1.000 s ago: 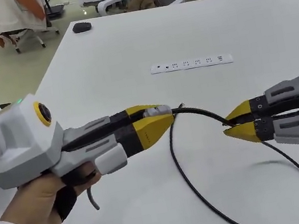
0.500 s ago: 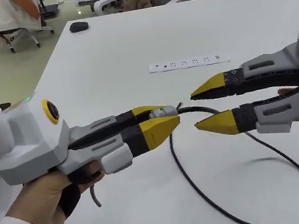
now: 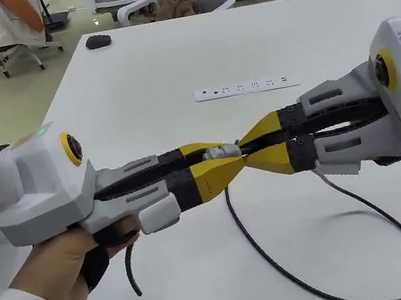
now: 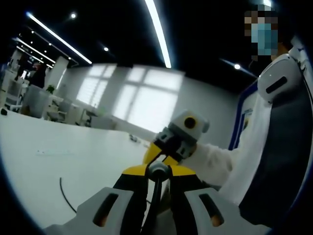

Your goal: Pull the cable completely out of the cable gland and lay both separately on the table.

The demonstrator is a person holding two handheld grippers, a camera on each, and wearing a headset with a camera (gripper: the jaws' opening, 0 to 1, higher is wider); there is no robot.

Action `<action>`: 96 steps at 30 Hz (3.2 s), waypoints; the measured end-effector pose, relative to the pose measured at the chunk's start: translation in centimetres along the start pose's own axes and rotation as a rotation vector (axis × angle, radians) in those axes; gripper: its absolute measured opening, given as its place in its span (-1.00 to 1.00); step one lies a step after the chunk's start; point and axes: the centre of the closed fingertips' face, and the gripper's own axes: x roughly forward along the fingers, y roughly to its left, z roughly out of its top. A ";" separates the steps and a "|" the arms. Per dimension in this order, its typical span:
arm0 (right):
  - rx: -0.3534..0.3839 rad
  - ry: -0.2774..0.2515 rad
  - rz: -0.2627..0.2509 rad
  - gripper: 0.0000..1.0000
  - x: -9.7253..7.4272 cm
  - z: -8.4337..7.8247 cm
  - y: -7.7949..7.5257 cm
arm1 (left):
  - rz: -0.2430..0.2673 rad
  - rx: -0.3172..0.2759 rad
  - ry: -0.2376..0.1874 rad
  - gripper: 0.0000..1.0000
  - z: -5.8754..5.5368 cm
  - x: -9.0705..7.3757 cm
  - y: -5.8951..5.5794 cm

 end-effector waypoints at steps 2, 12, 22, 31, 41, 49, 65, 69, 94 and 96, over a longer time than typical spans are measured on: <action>0.001 0.005 -0.003 -0.92 -0.1 -0.1 0.0 | -0.004 0.002 0.003 -0.66 0.0 0.0 0.0; 0.030 0.031 -0.042 -0.93 -1.1 -1.5 -1.0 | 0.010 0.001 -0.005 -0.66 0.7 -1.1 0.7; 0.064 0.047 -0.051 -0.93 -1.8 -2.9 -1.1 | 0.036 0.008 -0.008 -0.66 0.7 -2.0 1.0; 0.086 0.067 -0.059 -0.92 -2.2 -4.2 -1.3 | 0.071 0.008 -0.010 -0.66 0.7 -3.0 1.3; 0.114 0.070 -0.075 -0.92 -2.6 -5.0 -1.3 | 0.086 0.006 -0.016 -0.66 0.8 -3.4 1.7; 0.115 0.076 -0.072 -0.92 -2.7 -5.3 -1.3 | 0.082 0.006 -0.022 -0.66 0.9 -3.0 1.7; 0.068 -0.011 -0.068 -0.55 -1.2 -1.7 -2.0 | 0.087 0.000 -0.028 -0.66 0.8 -2.7 1.7; 0.037 -0.036 -0.029 -0.55 0.1 -0.1 -1.7 | 0.081 0.001 -0.025 -0.66 0.8 -2.5 1.6; 0.003 -0.035 0.060 -0.92 1.5 -0.4 -0.4 | 0.052 0.011 0.021 -0.66 -0.1 -1.4 1.2; 0.005 -0.036 0.058 -0.92 1.5 -0.4 -0.4 | 0.052 0.014 0.024 -0.66 -0.2 -1.3 1.2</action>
